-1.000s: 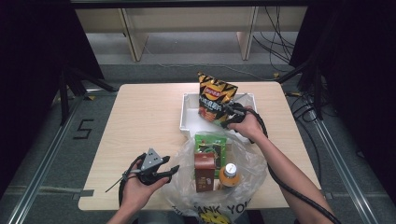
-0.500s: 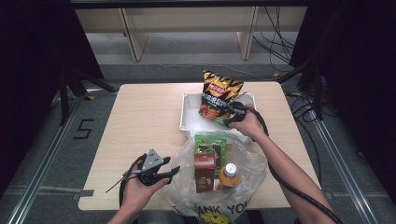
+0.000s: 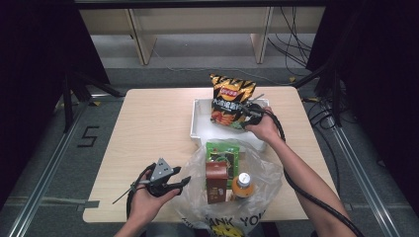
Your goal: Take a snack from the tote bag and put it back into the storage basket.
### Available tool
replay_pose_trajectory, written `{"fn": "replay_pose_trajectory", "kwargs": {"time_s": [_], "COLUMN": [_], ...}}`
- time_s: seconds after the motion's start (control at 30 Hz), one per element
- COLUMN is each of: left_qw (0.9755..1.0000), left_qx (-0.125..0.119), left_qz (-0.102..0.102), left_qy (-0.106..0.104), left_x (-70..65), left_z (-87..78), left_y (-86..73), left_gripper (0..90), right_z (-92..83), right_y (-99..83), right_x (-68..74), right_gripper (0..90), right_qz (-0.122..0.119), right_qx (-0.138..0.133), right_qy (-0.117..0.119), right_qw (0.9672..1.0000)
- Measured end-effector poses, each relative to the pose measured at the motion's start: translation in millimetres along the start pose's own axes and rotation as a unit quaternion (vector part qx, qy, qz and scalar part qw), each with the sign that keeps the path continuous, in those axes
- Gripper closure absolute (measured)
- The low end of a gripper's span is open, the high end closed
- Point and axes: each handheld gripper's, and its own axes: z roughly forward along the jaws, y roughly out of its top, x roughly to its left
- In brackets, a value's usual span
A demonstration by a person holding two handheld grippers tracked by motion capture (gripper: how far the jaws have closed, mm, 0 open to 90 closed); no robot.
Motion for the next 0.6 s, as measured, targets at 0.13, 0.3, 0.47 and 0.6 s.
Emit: {"fn": "replay_pose_trajectory", "kwargs": {"time_s": [0.13, 0.3, 0.47, 0.6], "left_qw": [1.0000, 1.0000, 0.9998, 0.9999], "left_qx": [0.000, 0.001, 0.007, 0.006], "left_qz": [-0.001, -0.002, 0.018, 0.014], "left_qy": [-0.001, 0.001, -0.005, 0.000], "left_x": [-0.3, -0.3, 1.2, 0.7], "left_z": [0.5, 0.5, 0.2, -0.2], "left_y": [-0.2, -0.3, 1.0, 0.9], "left_gripper": [47.5, 47.5, 47.5, 47.5], "right_z": [-0.5, -0.7, -1.6, -7.0], "right_y": [2.5, 4.0, 4.6, 4.1], "right_x": [-6.4, -11.3, -16.8, -11.2], "right_gripper": [90.0, 90.0, 90.0, 90.0], "right_qz": [0.002, 0.017, 0.013, 0.016], "right_qx": [0.001, 0.002, -0.004, -0.013], "right_qy": [-0.013, -0.019, -0.023, -0.014], "right_qw": [0.9999, 0.9997, 0.9996, 0.9997]}}
